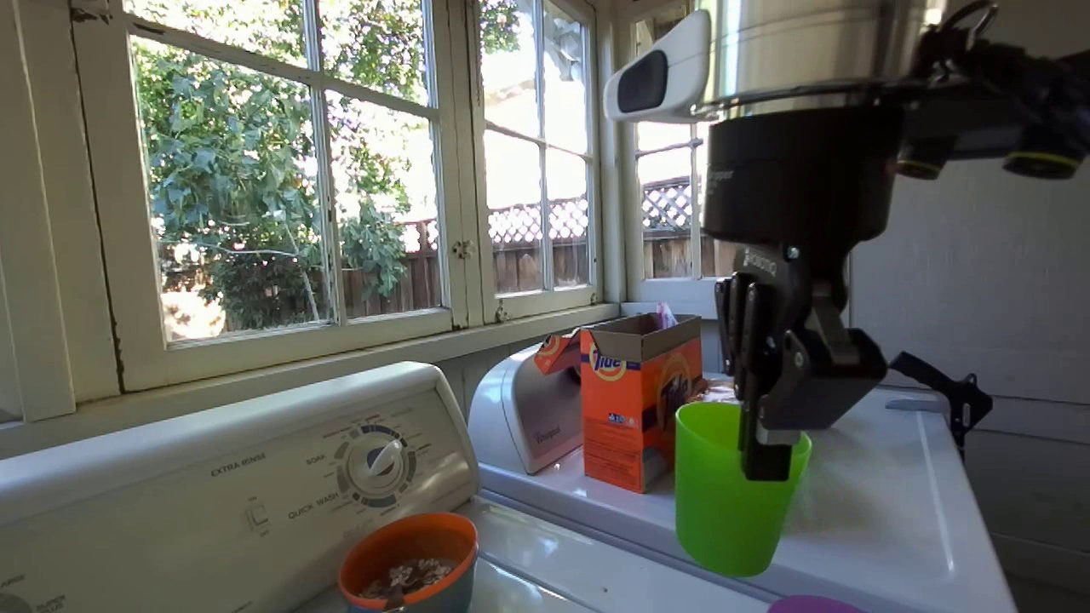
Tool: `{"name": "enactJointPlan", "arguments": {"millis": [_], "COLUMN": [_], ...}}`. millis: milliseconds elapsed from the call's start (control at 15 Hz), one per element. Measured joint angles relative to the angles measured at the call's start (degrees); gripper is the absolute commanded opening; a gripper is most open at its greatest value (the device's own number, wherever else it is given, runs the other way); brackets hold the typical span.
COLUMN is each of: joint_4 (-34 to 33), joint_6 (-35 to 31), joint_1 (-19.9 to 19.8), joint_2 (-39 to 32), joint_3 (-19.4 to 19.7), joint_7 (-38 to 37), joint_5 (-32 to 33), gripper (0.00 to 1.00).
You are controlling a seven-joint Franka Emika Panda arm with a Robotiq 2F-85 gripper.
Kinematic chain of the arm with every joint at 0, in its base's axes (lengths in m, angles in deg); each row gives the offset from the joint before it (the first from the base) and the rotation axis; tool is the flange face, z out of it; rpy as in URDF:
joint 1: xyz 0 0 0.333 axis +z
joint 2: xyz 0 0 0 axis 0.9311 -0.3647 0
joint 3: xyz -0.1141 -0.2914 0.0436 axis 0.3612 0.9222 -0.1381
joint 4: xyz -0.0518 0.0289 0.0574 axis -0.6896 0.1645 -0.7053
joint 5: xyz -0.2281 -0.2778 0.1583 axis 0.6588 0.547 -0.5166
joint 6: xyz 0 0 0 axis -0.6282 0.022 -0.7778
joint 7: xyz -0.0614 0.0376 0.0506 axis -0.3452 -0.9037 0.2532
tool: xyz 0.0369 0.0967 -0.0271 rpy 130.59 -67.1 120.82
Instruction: Unstack the green and purple cups.
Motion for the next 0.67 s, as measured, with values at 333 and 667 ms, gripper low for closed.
{"name": "enactJointPlan", "arguments": {"millis": [333, 667], "joint_4": [-4.2, -8.1], "joint_6": [0.0, -0.1], "joint_1": [0.1, 0.1], "joint_2": [-6.4, -11.6], "joint_3": [0.0, 0.0], "joint_7": [2.7, 4.0], "joint_5": [0.0, 0.0], "gripper": [0.01, 0.01]}}
